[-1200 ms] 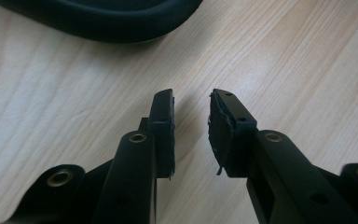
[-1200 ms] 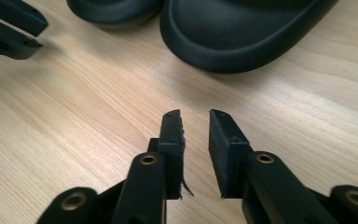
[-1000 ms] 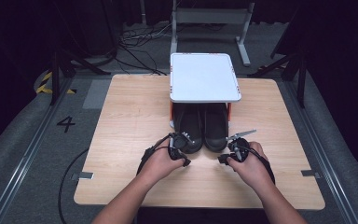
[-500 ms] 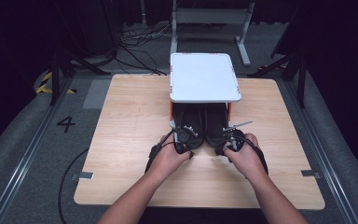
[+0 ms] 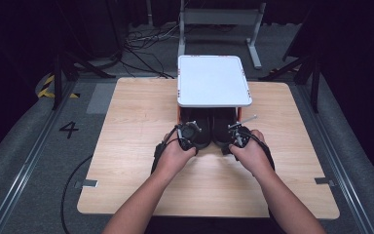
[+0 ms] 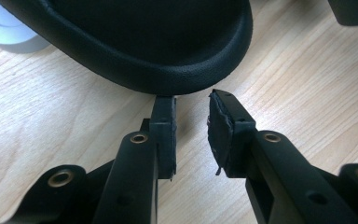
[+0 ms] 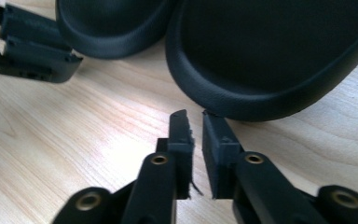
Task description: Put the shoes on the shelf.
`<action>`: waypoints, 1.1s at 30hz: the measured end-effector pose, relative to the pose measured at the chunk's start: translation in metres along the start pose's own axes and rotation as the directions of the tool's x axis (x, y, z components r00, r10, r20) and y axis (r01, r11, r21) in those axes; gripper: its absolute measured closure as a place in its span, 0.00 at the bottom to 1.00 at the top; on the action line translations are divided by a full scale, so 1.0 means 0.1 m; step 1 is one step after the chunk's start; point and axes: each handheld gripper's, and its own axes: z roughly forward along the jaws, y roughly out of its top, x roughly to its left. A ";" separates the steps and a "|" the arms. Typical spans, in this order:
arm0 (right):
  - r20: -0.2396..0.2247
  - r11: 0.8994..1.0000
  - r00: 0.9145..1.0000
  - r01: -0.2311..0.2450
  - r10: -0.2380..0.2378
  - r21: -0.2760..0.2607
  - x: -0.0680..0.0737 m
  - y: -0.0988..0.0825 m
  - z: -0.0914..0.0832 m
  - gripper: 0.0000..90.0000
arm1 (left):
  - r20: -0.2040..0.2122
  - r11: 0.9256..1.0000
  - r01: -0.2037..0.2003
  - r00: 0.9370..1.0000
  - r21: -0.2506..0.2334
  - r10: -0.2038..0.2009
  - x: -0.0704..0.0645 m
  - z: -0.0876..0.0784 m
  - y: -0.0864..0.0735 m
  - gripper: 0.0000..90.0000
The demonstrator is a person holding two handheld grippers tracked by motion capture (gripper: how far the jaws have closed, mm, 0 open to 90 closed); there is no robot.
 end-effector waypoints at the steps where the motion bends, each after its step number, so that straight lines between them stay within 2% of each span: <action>1: 0.000 1.000 1.000 0.006 -0.006 0.009 0.01 -0.01 0.00 0.88 | -0.020 1.000 -0.003 1.000 -0.009 0.003 0.01 -0.01 -0.01 0.80; 2: -0.005 1.000 1.000 0.008 -0.008 0.019 0.03 -0.03 0.01 0.88 | -0.038 1.000 -0.001 0.999 -0.012 0.001 0.02 -0.03 -0.01 0.79; 5: -0.047 1.000 0.999 -0.002 0.003 0.017 0.04 -0.06 0.01 0.89 | -0.026 1.000 0.010 1.000 -0.011 -0.010 0.06 -0.02 -0.02 0.74; 7: -0.061 1.000 0.998 -0.010 0.011 0.018 0.05 -0.05 -0.01 0.90 | -0.054 1.000 -0.016 0.998 -0.017 0.015 0.00 -0.03 -0.06 0.75; 9: -0.069 1.000 0.998 -0.010 0.011 0.013 0.06 -0.06 -0.05 0.92 | -0.018 0.999 -0.031 0.999 -0.014 0.031 -0.07 -0.07 -0.11 0.76; 12: -0.043 1.000 0.999 -0.012 0.013 0.016 0.05 -0.08 -0.10 0.95 | 0.035 0.999 -0.044 0.998 0.010 0.044 -0.18 -0.09 -0.14 0.75; 13: -0.036 1.000 0.999 -0.016 0.017 0.020 0.04 -0.08 -0.10 0.97 | 0.040 0.998 -0.056 0.998 0.023 0.055 -0.20 -0.09 -0.12 0.75; 17: -0.015 0.999 0.999 -0.033 0.033 0.018 0.00 -0.05 -0.05 1.00 | 0.034 0.998 -0.052 0.998 0.033 0.051 -0.24 0.05 -0.04 0.77; 19: 0.001 0.999 0.999 -0.044 0.044 0.013 -0.04 -0.03 -0.01 1.00 | 0.027 0.999 -0.050 0.998 0.016 0.049 -0.24 0.10 0.01 0.78; 21: 0.011 0.999 0.999 -0.051 0.051 0.005 -0.07 -0.01 0.01 1.00 | 0.012 0.999 -0.047 0.999 0.022 0.046 -0.24 0.11 0.04 0.79; 23: 0.001 0.997 0.998 -0.068 0.068 0.022 -0.10 0.03 0.03 1.00 | 0.016 0.999 -0.029 0.999 0.036 0.028 -0.23 0.12 0.09 0.84; 25: 0.006 0.997 0.998 -0.070 0.070 0.015 -0.11 0.05 0.04 1.00 | 0.001 0.999 -0.023 1.000 0.022 0.023 -0.19 0.14 0.12 0.88; 28: -0.001 0.996 0.996 -0.086 0.086 0.007 -0.14 0.11 0.06 1.00 | -0.015 1.000 -0.027 1.000 0.005 0.027 -0.16 0.15 0.15 0.88; 30: 0.024 0.996 0.996 -0.089 0.089 -0.003 -0.16 0.17 0.08 1.00 | -0.060 0.999 -0.028 0.998 -0.023 0.027 -0.09 0.15 0.23 0.86; 32: 0.031 0.994 0.994 -0.106 0.106 0.013 -0.21 0.26 0.10 1.00 | -0.033 1.000 -0.001 0.999 -0.013 0.001 -0.04 0.16 0.29 0.87; 33: 0.032 0.994 0.994 -0.109 0.108 0.013 -0.22 0.29 0.11 1.00 | -0.034 1.000 0.003 0.999 -0.011 -0.004 -0.03 0.16 0.32 0.87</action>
